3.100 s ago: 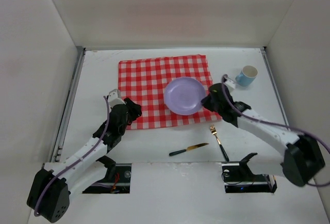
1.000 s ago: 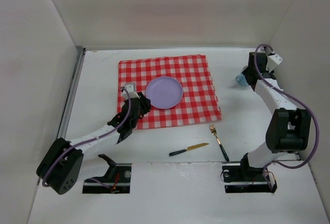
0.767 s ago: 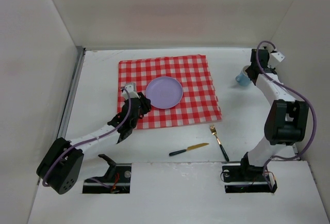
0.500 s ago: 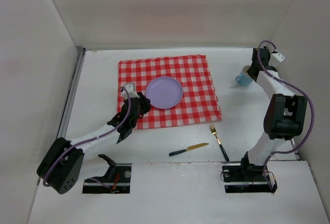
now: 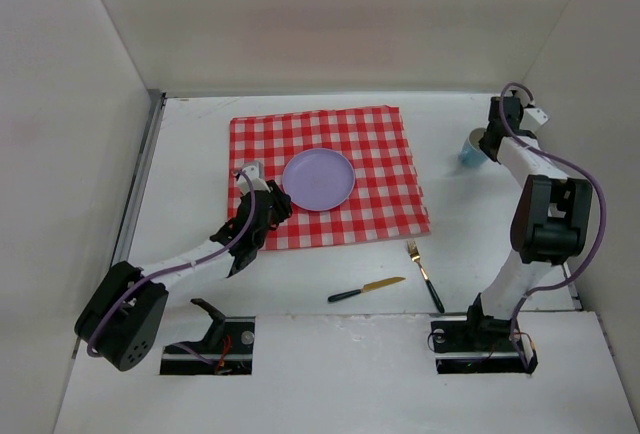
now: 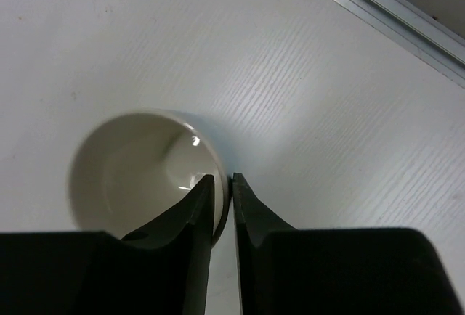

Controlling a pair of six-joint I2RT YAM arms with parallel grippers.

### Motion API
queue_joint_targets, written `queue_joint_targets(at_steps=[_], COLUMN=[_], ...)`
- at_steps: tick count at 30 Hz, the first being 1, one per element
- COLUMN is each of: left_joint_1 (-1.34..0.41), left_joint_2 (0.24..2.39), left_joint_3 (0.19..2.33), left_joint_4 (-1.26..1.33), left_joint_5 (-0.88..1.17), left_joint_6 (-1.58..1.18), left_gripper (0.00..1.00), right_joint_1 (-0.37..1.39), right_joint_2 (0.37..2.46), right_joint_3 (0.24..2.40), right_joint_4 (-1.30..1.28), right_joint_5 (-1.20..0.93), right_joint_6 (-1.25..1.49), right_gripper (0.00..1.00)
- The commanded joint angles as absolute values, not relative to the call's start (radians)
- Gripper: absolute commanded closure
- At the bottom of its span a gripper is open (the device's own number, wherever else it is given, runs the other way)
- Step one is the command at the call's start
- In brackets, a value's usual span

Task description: Set the dinner table for one person

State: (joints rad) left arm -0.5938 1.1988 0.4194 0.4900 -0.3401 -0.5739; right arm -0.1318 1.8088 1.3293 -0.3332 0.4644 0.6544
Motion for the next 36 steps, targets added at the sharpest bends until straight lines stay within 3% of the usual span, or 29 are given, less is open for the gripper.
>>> queue_joint_targets(at_steps=[1, 8, 14, 24, 36], left_joint_1=[-0.588, -0.587, -0.587, -0.579, -0.567], left_joint_2=[1.2, 1.198, 1.206, 1.207, 1.198], left_joint_3=[0.414, 0.413, 0.413, 0.407, 0.402], left_joint_4=[0.545, 0.546, 0.548, 0.554, 0.554], left_joint_5=[-0.341, -0.342, -0.341, -0.347, -0.351], left_joint_6=[-0.577, -0.577, -0.578, -0.575, -0.568], left_gripper=[0.67, 0.67, 0.66, 0.66, 0.66], right_joint_1=[-0.147, -0.121, 0.031, 0.269, 0.338], right_joint_2=[1.789, 1.658, 1.641, 1.891, 2.206], right_joint_3=[1.359, 1.364, 1.451, 1.754, 2.138], right_joint_4=[-0.321, -0.319, -0.345, -0.359, -0.514], right_joint_5=[0.46, 0.482, 0.48, 0.439, 0.454], right_joint_6=[0.658, 0.637, 0.569, 0.549, 0.517], right_gripper=[0.82, 0.87, 0.87, 0.87, 0.87])
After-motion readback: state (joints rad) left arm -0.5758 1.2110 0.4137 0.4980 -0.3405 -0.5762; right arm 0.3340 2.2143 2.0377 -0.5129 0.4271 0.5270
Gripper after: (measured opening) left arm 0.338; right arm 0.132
